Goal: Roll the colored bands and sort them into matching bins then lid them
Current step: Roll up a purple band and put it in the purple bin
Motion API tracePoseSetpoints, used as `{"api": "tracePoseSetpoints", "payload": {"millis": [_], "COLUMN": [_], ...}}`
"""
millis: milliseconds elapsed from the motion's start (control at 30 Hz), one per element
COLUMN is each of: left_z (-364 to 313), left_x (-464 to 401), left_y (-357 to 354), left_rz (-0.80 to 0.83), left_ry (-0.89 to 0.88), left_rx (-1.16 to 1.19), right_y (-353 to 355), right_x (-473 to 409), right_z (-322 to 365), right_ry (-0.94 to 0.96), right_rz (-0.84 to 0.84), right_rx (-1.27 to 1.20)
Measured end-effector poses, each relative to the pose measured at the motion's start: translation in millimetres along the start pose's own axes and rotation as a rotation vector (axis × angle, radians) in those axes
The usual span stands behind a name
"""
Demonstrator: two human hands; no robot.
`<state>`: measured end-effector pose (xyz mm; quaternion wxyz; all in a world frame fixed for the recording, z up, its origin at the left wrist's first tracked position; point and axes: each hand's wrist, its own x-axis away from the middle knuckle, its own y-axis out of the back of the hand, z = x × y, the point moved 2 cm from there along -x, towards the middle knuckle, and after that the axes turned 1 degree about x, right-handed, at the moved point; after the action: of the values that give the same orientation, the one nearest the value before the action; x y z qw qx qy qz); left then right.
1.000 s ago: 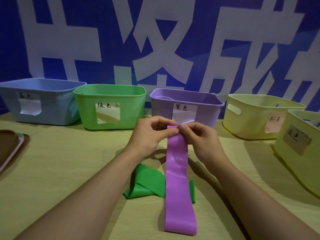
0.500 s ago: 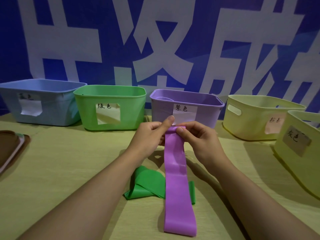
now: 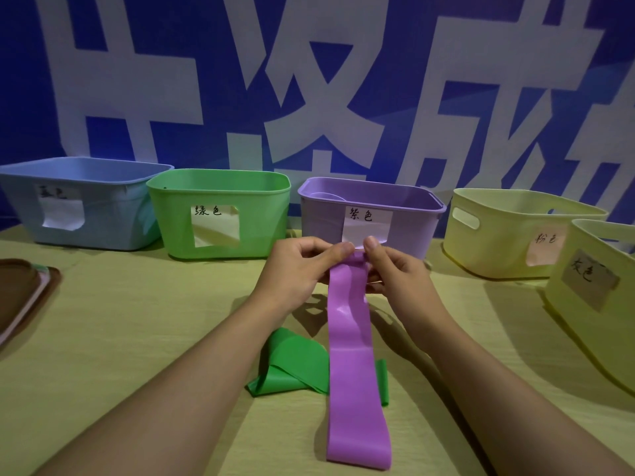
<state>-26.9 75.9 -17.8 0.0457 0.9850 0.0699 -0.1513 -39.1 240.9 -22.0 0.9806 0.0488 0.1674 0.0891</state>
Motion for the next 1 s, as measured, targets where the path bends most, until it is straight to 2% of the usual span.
{"api": "tracePoseSetpoints", "payload": {"millis": [133,433,767,900,1000], "left_z": [0.3,0.1,-0.3,-0.5,2.7], "left_x": [-0.5,-0.2,0.7,2.6,2.4], "left_y": [-1.2,-1.1,-0.3,-4.4,-3.9], "left_rz": [0.017,0.035,0.04,0.073,0.053], "left_ry": [-0.023,-0.066,-0.08,0.024,0.067], "left_rx": [0.012,0.016,-0.017,0.08,-0.013], "right_y": [0.1,0.8,5.8,6.3,6.1], "right_x": [1.6,-0.6,-4.7,-5.3,-5.9], "right_z": [0.7,0.8,-3.2,-4.2,-5.0], "right_ry": [-0.055,-0.018,0.058,0.074,0.085], "right_rz": [-0.013,-0.063,-0.011,0.002,-0.005], "right_rx": [0.051,0.043,0.049,0.05,0.066]}}
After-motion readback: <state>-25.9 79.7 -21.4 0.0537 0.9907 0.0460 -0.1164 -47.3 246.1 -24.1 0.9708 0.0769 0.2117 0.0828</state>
